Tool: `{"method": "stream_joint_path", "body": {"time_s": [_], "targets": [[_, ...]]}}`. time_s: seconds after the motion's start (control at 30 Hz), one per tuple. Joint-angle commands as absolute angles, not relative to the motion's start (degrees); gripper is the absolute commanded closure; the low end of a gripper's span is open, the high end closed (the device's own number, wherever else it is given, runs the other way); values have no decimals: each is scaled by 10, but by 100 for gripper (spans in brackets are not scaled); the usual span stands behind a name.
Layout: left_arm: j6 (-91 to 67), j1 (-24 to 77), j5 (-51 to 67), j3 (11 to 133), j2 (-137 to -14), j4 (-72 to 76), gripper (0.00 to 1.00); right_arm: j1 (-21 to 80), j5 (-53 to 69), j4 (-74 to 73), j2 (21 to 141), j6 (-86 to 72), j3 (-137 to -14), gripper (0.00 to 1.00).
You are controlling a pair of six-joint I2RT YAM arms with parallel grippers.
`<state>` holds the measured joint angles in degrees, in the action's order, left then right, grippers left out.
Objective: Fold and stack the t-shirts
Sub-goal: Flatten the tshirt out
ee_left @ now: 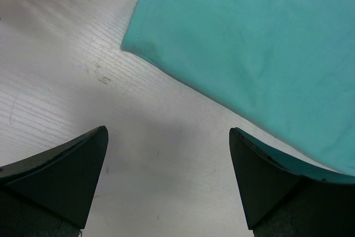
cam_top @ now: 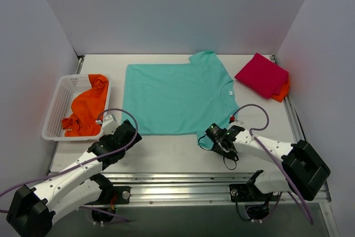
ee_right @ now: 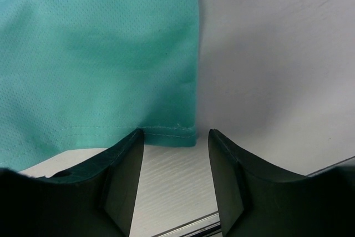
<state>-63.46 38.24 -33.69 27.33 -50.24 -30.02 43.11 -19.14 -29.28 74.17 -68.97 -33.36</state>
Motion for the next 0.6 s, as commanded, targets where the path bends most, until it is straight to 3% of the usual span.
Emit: {"method": "stream_joint_path", "body": {"time_s": [0.0, 0.13, 0.33, 0.43, 0.57], "targets": [[-619, 372, -326, 271, -495, -276, 0, 431, -181, -303, 762, -689, -334, 54], [-619, 368, -324, 270, -496, -276, 0, 418, -189, -306, 770, -672, -339, 58], [-620, 367, -323, 269, -495, -277, 0, 387, -190, -297, 758, -643, -332, 83], [-621, 365, -323, 270, -497, -278, 0, 376, -187, -293, 753, -628, -330, 100], [-626, 365, -328, 278, -504, -288, 0, 371, -192, -294, 740, -621, -335, 100]]}}
